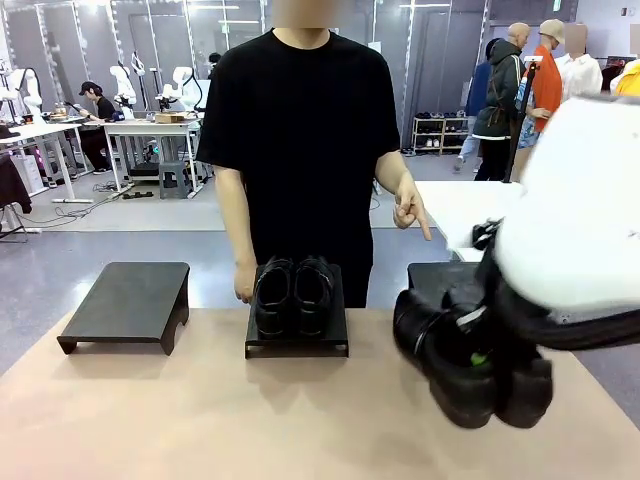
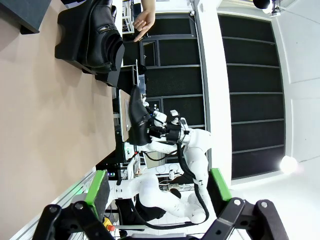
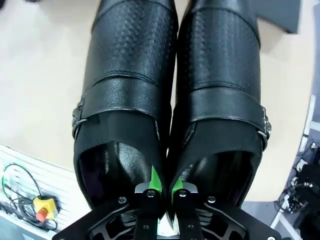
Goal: Place the shoes on the stand as instructed by the person.
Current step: Pick up another pair of Shoes and place it on the Shoes Stand indicated by the person.
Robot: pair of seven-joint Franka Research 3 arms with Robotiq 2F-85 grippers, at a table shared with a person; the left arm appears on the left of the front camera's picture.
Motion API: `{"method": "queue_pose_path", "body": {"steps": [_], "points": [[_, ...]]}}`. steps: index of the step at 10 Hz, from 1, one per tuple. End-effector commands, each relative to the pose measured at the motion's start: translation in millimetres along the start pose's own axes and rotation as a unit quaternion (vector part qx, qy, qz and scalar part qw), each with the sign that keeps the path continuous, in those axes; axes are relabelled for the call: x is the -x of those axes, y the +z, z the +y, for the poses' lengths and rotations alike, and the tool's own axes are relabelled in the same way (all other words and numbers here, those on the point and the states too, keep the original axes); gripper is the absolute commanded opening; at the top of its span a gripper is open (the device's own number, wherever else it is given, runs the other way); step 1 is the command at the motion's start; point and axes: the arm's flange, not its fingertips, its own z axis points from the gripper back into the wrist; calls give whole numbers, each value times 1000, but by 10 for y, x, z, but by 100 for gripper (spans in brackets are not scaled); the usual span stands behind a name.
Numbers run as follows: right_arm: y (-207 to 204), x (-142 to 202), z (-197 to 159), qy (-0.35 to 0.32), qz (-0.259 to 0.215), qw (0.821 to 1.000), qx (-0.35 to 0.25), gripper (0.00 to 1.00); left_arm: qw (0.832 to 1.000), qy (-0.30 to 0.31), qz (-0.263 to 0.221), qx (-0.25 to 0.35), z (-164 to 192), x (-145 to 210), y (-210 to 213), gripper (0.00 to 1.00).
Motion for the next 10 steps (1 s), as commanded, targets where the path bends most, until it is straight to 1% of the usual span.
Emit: {"method": "queue_pose_path", "body": {"steps": [1,2,3,4,7,8,9,10], "points": [[147,-100,-251,6,-33,999,-17,0,1000,-5,5,3,-13,49,4,100],[185,-87,-283,11,-37,999,-25,0,1000,-5,5,3,-13,49,4,100],[174,-26,-234,19,-46,998,-48,0,1000,-5,5,3,-13,49,4,100],[186,-31,-278,-1,-24,1000,-12,0,1000,-5,5,3,-13,49,4,100],[186,-31,-278,-1,-24,1000,-12,0,1000,-5,5,3,-13,49,4,100],[128,-3,-286,4,-16,1000,-16,7,1000,-5,5,3,-13,49,4,100],[214,-146,-448,-5,-47,999,-15,7,1000,-5,5,3,-13,49,4,100],[239,-314,-598,-15,-59,998,-10,7,1000,-5,5,3,-13,49,4,100]]}}
